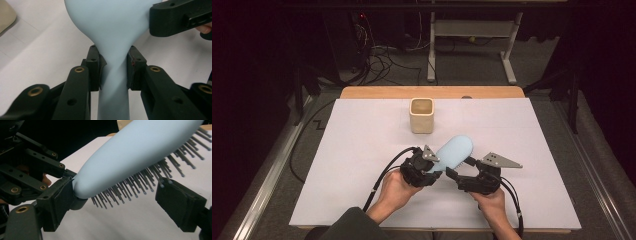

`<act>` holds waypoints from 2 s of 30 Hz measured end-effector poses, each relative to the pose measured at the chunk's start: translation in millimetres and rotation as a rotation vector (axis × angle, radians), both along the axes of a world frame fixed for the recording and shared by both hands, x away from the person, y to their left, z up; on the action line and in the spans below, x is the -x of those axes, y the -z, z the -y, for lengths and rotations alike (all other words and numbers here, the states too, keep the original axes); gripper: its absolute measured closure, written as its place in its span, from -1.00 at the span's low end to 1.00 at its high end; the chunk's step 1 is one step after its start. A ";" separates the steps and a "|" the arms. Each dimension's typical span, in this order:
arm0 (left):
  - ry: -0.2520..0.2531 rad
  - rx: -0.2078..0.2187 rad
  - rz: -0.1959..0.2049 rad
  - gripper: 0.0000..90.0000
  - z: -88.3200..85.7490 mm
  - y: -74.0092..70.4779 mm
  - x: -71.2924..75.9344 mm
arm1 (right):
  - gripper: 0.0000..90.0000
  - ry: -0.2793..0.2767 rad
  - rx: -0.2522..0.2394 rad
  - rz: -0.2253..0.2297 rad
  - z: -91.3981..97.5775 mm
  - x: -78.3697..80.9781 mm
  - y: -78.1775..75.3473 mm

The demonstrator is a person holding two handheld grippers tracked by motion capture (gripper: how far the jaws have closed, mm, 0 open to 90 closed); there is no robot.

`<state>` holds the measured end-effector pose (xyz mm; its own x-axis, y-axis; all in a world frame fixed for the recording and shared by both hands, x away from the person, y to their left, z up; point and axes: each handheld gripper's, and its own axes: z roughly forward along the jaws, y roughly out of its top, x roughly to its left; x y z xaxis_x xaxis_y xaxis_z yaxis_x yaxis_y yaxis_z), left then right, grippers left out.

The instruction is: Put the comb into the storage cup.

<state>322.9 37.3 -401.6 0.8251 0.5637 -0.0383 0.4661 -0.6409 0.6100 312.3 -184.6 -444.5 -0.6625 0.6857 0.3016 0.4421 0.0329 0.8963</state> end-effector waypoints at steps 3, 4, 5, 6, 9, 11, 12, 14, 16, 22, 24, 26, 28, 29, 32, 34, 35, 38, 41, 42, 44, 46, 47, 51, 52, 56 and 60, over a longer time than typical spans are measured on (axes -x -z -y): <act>0.006 0.000 0.002 0.54 1.2 0.1 0.3 | -0.65 -0.003 0.003 -0.002 -1.9 -1.1 0.1; 0.006 0.004 0.002 0.54 2.4 0.3 0.7 | -0.65 -0.004 0.004 -0.003 -2.5 -1.5 0.1; 0.009 0.002 0.005 0.54 3.2 0.3 1.1 | -0.65 -0.005 0.002 -0.009 -4.9 -3.0 0.1; 0.011 0.004 0.007 0.54 4.8 0.7 1.5 | -0.65 -0.008 0.002 -0.011 -5.9 -3.7 0.1; 0.008 0.002 0.013 0.54 6.2 0.9 1.3 | -0.67 -0.003 -0.001 -0.015 -8.1 -5.5 0.0; 0.005 0.003 0.013 0.54 6.4 1.1 1.0 | -0.67 -0.001 -0.006 -0.018 -8.6 -7.1 0.1; 0.004 0.003 0.013 0.54 6.6 1.2 0.8 | -0.67 -0.001 -0.006 -0.018 -8.6 -7.1 0.1; 0.002 0.003 0.014 0.54 7.5 1.6 0.6 | -0.68 0.002 -0.011 -0.028 -10.0 -9.3 0.2; 0.006 0.004 0.013 0.54 9.3 2.2 0.6 | -0.69 0.004 -0.013 -0.037 -11.7 -10.9 0.2; 0.006 0.002 0.019 0.54 12.9 2.4 0.5 | -0.66 0.012 -0.013 -0.057 -15.7 -15.7 -0.6; 0.002 0.001 0.018 0.53 12.9 2.3 -0.1 | -0.64 0.012 -0.014 -0.067 -15.9 -17.2 -1.5; 0.000 0.001 0.018 0.54 12.5 2.4 -0.9 | -0.60 0.008 -0.013 -0.077 -16.3 -18.7 -2.5; -0.003 0.001 0.020 0.53 11.9 2.1 -1.5 | -0.54 -0.002 -0.014 -0.093 -16.4 -20.2 -4.4; -0.004 0.001 0.020 0.53 11.3 1.7 -1.8 | -0.51 -0.006 -0.014 -0.096 -16.2 -20.8 -5.2; -0.008 0.008 0.024 0.54 9.7 0.4 -2.3 | -0.39 -0.019 -0.022 -0.111 -14.8 -22.4 -10.0; -0.011 0.011 0.026 0.54 8.7 -0.5 -2.5 | -0.32 -0.029 -0.025 -0.114 -14.1 -23.7 -13.9; -0.011 0.011 0.026 0.53 8.7 -0.5 -2.5 | -0.32 -0.029 -0.025 -0.114 -14.1 -23.7 -13.9; -0.013 0.011 0.029 0.53 7.3 -1.0 -3.2 | -0.19 -0.047 -0.032 -0.133 -13.2 -25.7 -19.7; -0.012 0.003 0.034 0.53 6.5 -0.9 -3.6 | -0.08 -0.064 -0.040 -0.147 -12.6 -27.2 -23.7; -0.012 0.003 0.034 0.53 6.5 -0.9 -3.6 | -0.08 -0.064 -0.040 -0.147 -12.6 -27.2 -23.7; -0.012 -0.003 0.039 0.53 6.0 -1.0 -3.6 | 0.01 -0.077 -0.038 -0.149 -13.4 -27.1 -27.2; -0.012 -0.005 0.042 0.53 5.2 -1.4 -3.1 | 0.06 -0.088 -0.036 -0.151 -14.3 -27.3 -29.5; -0.014 -0.002 0.045 0.53 5.0 -1.6 -2.7 | 0.08 -0.093 -0.037 -0.156 -14.4 -27.6 -30.2; -0.014 0.004 0.050 0.53 3.5 -3.1 -2.2 | 0.15 -0.111 -0.040 -0.167 -15.7 -27.6 -33.3; -0.012 0.006 0.050 0.53 2.5 -3.9 -2.3 | 0.19 -0.125 -0.043 -0.167 -17.1 -27.4 -35.9; -0.013 0.012 0.045 0.53 0.5 -4.9 -2.4 | 0.21 -0.137 -0.036 -0.168 -18.9 -28.2 -38.7; -0.013 0.035 0.042 0.50 -2.4 -6.9 -3.0 | 0.23 -0.155 -0.033 -0.174 -19.9 -29.6 -43.0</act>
<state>325.9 39.7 -394.7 0.8188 0.5735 -0.0237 0.4479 -0.6126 0.6512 341.9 -164.7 -401.4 -0.6952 0.5674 0.4413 0.5820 0.0841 0.8088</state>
